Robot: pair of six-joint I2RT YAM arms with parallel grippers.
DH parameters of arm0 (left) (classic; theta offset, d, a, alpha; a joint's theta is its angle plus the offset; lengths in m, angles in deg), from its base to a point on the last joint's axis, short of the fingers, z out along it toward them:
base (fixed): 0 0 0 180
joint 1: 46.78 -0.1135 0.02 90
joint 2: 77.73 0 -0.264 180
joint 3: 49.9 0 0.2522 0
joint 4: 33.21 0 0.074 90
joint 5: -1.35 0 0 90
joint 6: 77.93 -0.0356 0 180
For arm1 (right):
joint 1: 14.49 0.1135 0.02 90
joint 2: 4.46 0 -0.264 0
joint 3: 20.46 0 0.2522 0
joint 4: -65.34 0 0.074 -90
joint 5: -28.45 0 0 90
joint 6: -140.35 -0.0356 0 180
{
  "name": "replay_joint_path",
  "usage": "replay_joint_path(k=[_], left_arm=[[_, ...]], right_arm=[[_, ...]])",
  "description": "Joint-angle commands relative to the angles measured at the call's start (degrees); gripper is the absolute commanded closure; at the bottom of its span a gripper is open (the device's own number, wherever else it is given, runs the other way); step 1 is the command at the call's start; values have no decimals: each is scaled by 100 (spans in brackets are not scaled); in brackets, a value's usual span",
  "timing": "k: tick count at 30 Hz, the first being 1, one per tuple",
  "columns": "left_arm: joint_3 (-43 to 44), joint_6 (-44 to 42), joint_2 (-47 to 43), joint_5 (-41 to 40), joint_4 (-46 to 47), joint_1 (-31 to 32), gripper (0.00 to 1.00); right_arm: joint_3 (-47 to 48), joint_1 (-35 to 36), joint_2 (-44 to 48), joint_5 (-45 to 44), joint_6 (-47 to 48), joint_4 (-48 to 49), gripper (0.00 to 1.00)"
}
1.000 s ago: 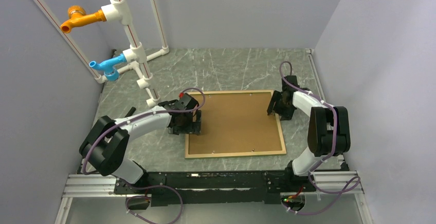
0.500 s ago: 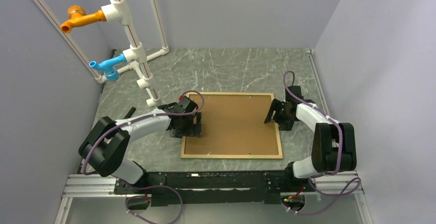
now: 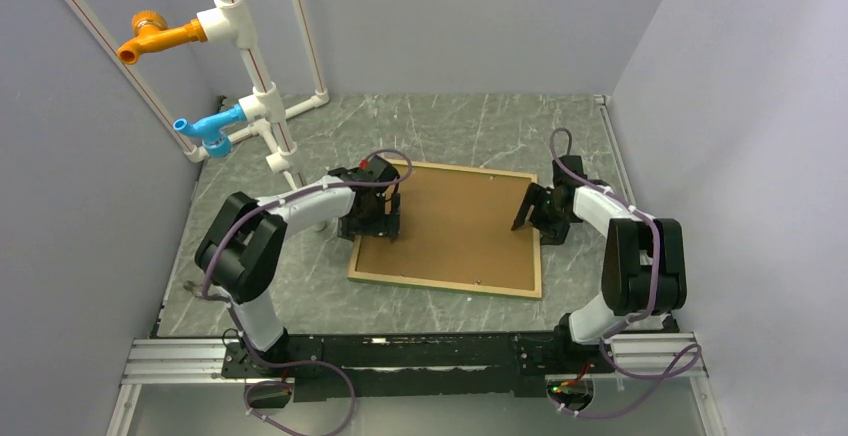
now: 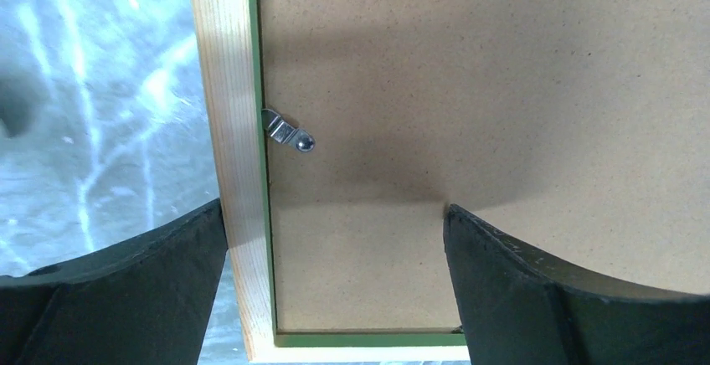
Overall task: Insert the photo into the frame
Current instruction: Install the photo frame at the center of the board, then turn over the photo frame at the center of the board.
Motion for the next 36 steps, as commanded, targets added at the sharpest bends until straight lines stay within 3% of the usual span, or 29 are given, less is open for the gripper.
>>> replay_joint_path(k=[1, 7, 12, 17, 26, 32, 36], left_arm=[[739, -56, 59, -315, -33, 120, 2], [525, 8, -501, -1332, -562, 562, 1], [130, 170, -1138, -1630, -600, 1124, 1], [-398, 110, -1828, -1344, -214, 1487, 1], [-1027, -286, -2771, -1151, 554, 1994, 1], [-1608, -514, -3358, -894, 1148, 2123, 1], [-1905, -761, -3717, -732, 1502, 2257, 1]], right_arm=[[360, 250, -130, 783, -303, 97, 23], [-113, 279, 373, 277, -66, -280, 15], [-687, 280, 858, 307, -40, -395, 14], [-873, 491, 824, 493, -171, -195, 15], [43, 886, 251, 336, -288, -186, 14], [-506, 895, 743, 185, -212, -599, 15], [-880, 915, 1074, 223, -221, -878, 21]])
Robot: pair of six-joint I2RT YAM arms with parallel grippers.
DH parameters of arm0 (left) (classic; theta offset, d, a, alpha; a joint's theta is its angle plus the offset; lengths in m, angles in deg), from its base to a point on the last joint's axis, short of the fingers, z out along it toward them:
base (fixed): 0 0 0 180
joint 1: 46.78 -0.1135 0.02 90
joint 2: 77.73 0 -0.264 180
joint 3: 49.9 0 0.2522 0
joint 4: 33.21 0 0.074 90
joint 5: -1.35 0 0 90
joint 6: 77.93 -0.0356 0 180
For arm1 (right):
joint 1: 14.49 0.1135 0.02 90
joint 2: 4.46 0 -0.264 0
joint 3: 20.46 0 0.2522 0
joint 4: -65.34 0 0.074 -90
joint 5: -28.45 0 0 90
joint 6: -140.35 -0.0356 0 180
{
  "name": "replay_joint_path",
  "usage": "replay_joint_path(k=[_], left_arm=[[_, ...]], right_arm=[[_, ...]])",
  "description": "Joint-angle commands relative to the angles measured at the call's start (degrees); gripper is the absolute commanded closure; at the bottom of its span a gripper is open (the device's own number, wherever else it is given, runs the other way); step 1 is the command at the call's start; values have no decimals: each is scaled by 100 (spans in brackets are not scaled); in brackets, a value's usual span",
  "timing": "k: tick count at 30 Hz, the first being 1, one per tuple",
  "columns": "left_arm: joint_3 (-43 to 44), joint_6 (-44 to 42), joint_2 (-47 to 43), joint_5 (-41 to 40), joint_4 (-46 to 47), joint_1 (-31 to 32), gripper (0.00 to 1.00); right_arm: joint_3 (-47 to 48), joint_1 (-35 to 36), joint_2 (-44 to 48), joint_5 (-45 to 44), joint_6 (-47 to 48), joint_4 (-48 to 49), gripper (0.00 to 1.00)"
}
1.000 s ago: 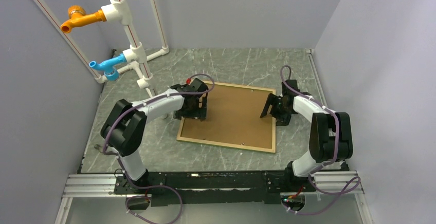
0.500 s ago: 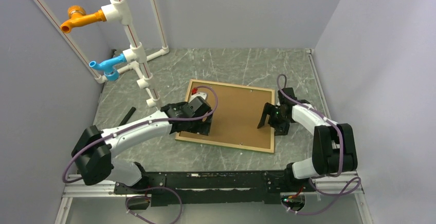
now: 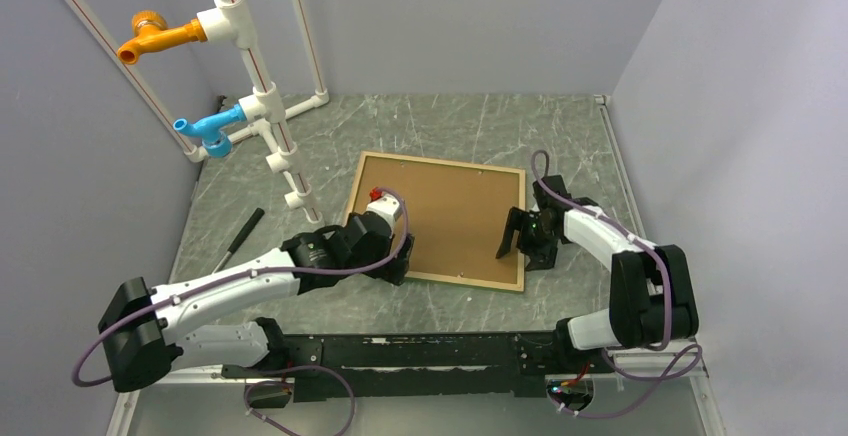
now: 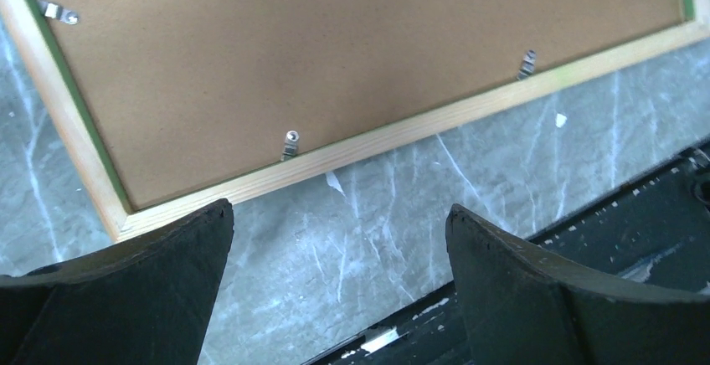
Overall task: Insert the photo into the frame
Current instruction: Turn over the photo frame at the center of the board.
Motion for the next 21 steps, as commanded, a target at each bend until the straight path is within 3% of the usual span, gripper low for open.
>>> replay_joint_path(k=[1, 7, 11, 14, 21], left_arm=[[-249, -414, -442, 296, 735, 165, 1], [-372, -643, -679, 369, 964, 302, 1], [-346, -850, -691, 392, 1080, 400, 1], [-351, -1057, -706, 345, 1237, 494, 1], [-48, -1461, -518, 173, 1212, 739, 1]], right_arm=[[-317, 89, 392, 50, -101, -467, 23], [-310, 362, 280, -227, -241, -505, 34], [-291, 373, 124, -136, -191, -468, 79], [-102, 371, 116, -193, -109, -613, 100], [653, 373, 333, -103, 92, -1156, 100]])
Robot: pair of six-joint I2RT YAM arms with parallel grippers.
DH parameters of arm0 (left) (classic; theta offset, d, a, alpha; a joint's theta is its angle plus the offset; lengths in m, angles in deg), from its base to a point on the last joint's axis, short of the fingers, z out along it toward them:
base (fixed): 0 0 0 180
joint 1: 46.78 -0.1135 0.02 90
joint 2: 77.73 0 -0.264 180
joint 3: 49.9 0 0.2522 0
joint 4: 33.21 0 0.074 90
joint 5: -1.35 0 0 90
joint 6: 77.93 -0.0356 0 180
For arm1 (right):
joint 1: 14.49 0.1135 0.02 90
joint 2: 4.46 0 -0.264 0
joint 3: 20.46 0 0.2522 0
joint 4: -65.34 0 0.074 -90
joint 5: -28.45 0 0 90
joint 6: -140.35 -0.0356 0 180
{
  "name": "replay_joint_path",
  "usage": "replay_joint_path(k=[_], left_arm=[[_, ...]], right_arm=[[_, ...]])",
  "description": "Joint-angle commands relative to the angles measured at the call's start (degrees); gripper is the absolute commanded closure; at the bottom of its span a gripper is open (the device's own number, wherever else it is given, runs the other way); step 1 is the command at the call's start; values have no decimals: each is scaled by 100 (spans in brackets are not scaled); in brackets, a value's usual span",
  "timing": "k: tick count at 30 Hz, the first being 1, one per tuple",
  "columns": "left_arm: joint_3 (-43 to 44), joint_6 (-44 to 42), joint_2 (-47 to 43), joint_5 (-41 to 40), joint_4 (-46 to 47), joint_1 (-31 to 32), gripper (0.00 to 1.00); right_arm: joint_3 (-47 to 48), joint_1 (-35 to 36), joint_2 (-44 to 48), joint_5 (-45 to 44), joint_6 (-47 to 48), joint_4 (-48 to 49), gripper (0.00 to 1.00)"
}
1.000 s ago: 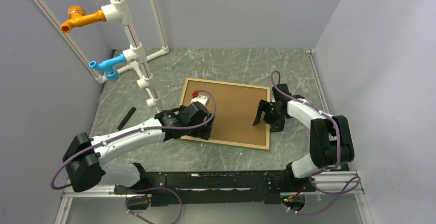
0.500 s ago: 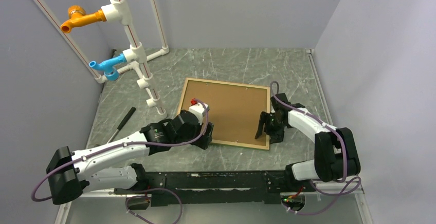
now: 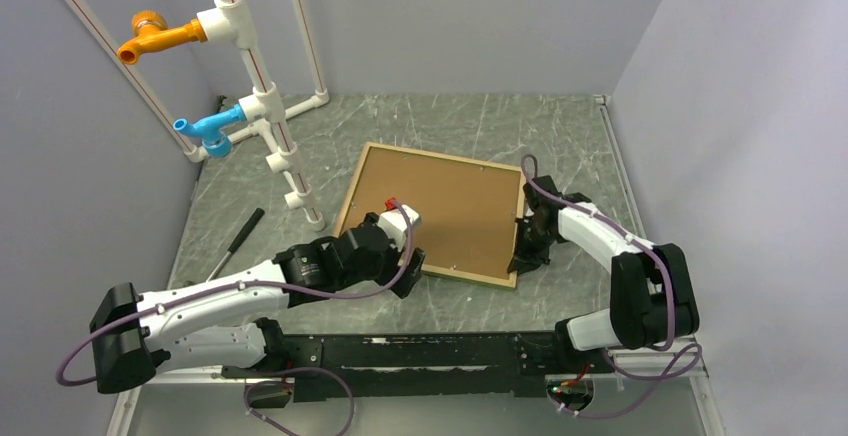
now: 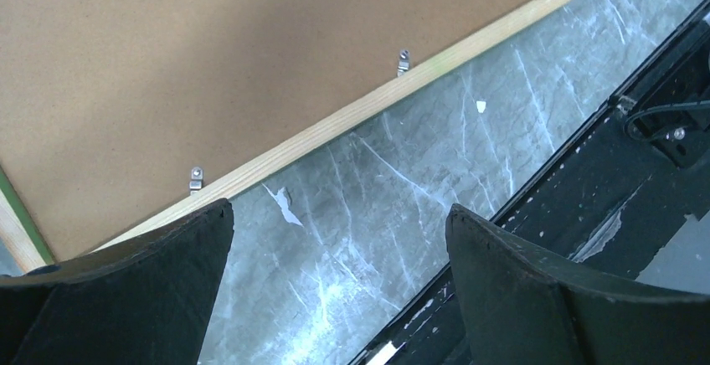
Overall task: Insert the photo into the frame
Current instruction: Turn over the photo frame at the center of the board.
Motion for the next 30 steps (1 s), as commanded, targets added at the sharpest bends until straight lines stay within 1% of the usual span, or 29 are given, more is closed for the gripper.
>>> replay_joint_path(k=[1, 7, 13, 17, 20, 24, 30], left_arm=[[367, -423, 124, -192, 187, 207, 0], [888, -877, 594, -551, -85, 545, 1], [1336, -1688, 1248, -1227, -268, 1030, 1], [1663, -1955, 1784, -2355, -450, 1374, 1], [1804, -2240, 2157, -3033, -353, 1542, 1], [1991, -2473, 2652, -3443, -229, 1626, 1], [2225, -2911, 3397, -4147, 48, 1648, 5]], right_arm=[[794, -25, 247, 143, 15, -447, 100], [1504, -20, 567, 197, 30, -1046, 100], [2068, -21, 741, 233, 62, -1508, 100], [2359, -20, 779, 352, 79, -1724, 100], [2480, -21, 804, 509, 79, -1831, 100], [2615, -20, 830, 669, 95, -1945, 100], [2787, -27, 883, 806, 135, -2127, 100]])
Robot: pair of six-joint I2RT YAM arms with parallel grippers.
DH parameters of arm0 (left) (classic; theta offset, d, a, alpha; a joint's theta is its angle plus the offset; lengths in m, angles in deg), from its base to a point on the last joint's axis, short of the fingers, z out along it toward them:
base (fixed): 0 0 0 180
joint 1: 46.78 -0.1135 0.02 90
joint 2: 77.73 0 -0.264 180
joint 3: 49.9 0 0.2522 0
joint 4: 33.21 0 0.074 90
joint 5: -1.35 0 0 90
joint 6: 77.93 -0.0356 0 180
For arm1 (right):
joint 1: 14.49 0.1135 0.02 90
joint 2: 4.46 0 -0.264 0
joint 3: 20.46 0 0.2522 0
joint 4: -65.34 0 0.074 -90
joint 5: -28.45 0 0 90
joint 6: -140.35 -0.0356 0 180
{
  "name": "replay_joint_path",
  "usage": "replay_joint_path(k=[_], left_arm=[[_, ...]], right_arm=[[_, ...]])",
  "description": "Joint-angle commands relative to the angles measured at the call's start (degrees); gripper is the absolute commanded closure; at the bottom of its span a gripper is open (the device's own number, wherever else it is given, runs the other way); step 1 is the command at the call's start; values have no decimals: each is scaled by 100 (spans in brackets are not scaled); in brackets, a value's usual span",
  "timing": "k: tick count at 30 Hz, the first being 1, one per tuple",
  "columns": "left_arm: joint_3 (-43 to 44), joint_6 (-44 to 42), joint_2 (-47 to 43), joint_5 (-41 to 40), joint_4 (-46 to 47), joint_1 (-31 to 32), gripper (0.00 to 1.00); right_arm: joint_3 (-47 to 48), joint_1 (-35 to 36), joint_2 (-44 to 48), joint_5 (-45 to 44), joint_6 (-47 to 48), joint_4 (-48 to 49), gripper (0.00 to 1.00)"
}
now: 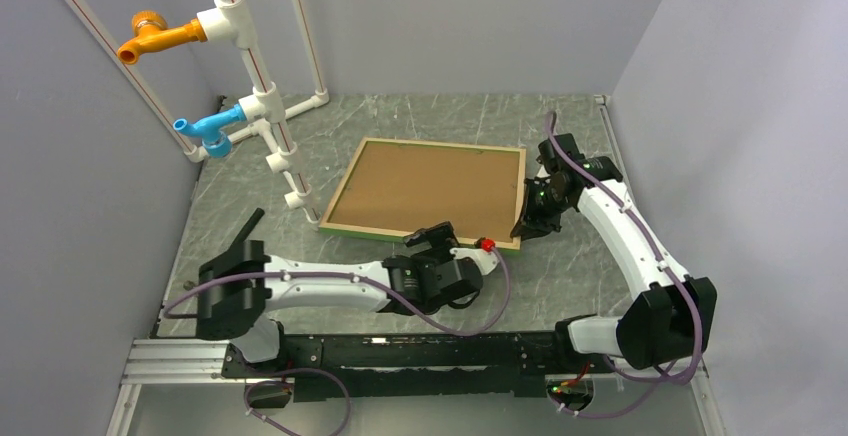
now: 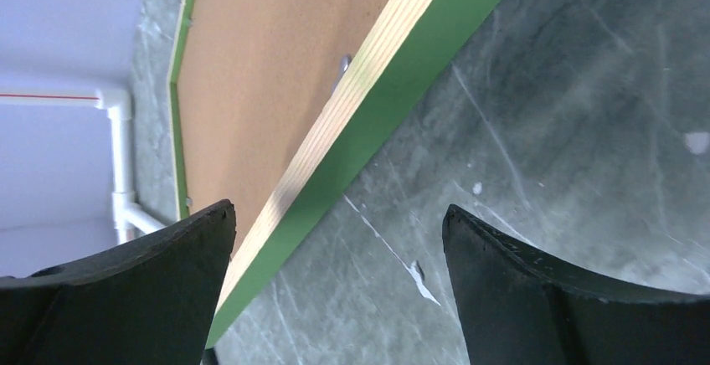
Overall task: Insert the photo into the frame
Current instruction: Turn over the photo frame at the center of the board.
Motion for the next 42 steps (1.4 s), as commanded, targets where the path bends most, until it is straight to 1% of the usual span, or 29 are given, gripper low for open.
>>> replay_joint_path(k=[1, 4, 5, 6, 7, 10, 12, 16, 18, 19, 20, 22, 24, 27, 31, 34, 35, 38, 39, 42], left_arm=[[326, -620, 438, -909, 430, 34, 6], [383, -1051, 764, -1303, 746, 38, 11], [384, -1148, 818, -1393, 852, 38, 15], [369, -1265, 844, -1392, 982, 34, 22], [327, -1376, 850, -1366, 1116, 34, 25], [180, -1767, 842, -1456, 1536, 29, 38], [87, -2031, 842, -1541, 1851, 19, 51], [-27, -2453, 770, -1624, 2306, 11, 85], [-73, -2578, 732, -1672, 2460, 11, 96], [-89, -2625, 710, -1685, 2512, 10, 99], [-104, -2673, 688, -1702, 2568, 12, 100], [-116, -2714, 640, -1713, 2625, 8, 100], [-99, -2724, 587, -1744, 2616, 16, 100], [-20, -2629, 459, -1783, 2415, 47, 100], [138, -2304, 174, -1680, 1917, 139, 100], [293, -1916, -68, -1491, 1421, 206, 100], [341, -1799, -176, -1442, 1277, 232, 100], [491, -1443, -391, -1352, 838, 311, 100], [539, -1336, -469, -1322, 696, 336, 100], [607, -1107, -740, -1251, 387, 381, 100]], right_arm=[[454, -18, 363, 675, 74, -98, 100], [456, -20, 394, 731, 85, -131, 100], [448, -17, 402, 754, 84, -122, 100], [443, -22, 413, 776, 83, -123, 100], [433, -17, 411, 800, 83, -116, 100], [423, -10, 406, 900, 121, -111, 100], [422, -14, 410, 971, 151, -111, 100], [409, -17, 441, 1037, 197, -60, 100], [421, -22, 487, 1017, 198, -19, 100], [438, -26, 513, 1012, 198, -3, 100], [496, -19, 539, 1003, 198, 18, 100], [613, -23, 591, 937, 198, 52, 91], [755, -23, 685, 823, 227, 107, 70], [1074, -25, 885, 533, 290, 222, 45], [1520, -35, 1193, 201, 429, 534, 19], [1664, -31, 1477, 101, 598, 1024, 10], [1665, -36, 1599, 135, 731, 1247, 9], [1448, -28, 2020, 335, 1081, 2090, 10], [1319, -31, 2181, 377, 1190, 2511, 10], [872, -33, 2718, 280, 1467, 3487, 12]])
